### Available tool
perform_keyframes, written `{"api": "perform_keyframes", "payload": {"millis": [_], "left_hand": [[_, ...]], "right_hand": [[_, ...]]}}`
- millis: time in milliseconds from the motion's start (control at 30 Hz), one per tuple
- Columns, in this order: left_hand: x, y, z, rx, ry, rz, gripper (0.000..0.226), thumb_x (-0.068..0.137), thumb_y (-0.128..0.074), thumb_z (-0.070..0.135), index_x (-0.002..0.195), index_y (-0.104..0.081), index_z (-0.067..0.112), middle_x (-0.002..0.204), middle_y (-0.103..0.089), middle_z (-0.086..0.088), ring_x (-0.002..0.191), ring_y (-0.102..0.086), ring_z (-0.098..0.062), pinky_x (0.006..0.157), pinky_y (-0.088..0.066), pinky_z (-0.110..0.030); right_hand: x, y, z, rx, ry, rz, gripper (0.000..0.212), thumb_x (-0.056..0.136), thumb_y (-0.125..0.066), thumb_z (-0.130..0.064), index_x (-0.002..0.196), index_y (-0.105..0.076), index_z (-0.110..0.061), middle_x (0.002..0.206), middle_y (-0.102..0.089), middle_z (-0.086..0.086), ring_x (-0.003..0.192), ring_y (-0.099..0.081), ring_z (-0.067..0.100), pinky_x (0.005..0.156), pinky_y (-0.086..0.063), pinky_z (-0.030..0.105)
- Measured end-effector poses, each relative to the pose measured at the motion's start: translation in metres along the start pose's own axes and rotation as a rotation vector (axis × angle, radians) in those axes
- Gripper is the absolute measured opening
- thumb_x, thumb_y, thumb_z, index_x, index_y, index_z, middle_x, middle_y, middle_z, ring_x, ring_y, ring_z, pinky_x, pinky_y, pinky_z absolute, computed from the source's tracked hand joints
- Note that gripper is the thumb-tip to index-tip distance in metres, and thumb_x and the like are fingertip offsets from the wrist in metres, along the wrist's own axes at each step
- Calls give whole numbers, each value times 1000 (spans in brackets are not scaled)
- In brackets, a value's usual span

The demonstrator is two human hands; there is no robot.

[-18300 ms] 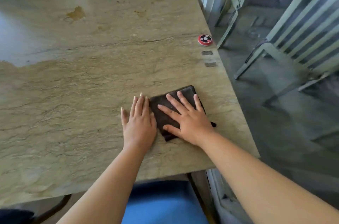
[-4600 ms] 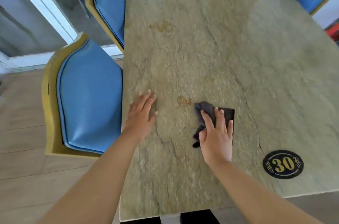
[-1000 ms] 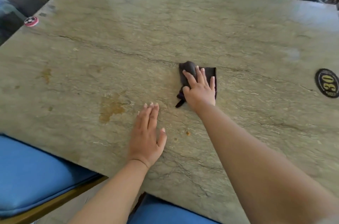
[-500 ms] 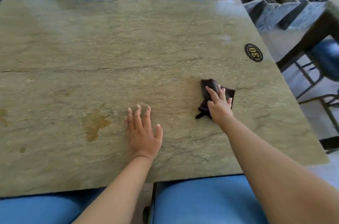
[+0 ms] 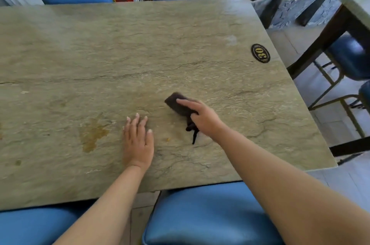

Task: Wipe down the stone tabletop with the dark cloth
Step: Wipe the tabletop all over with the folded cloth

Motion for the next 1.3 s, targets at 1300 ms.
{"api": "perform_keyframes", "payload": {"millis": [1300], "left_hand": [[0, -127, 240, 329, -590, -370, 54, 93, -31, 62, 145, -21, 53, 160, -4, -2, 148, 12, -23, 116, 9, -56]], "right_hand": [[-60, 180, 156, -253, -292, 380, 44, 93, -41, -6, 129, -61, -23, 159, -22, 3, 148, -8, 20, 120, -11, 39]]}}
Point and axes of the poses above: each hand's wrist, its own x-axis towards the middle knuckle, its own y-axis out of the back of the hand, z = x × y, the point moved 9 cm from there along x, towards the middle knuckle
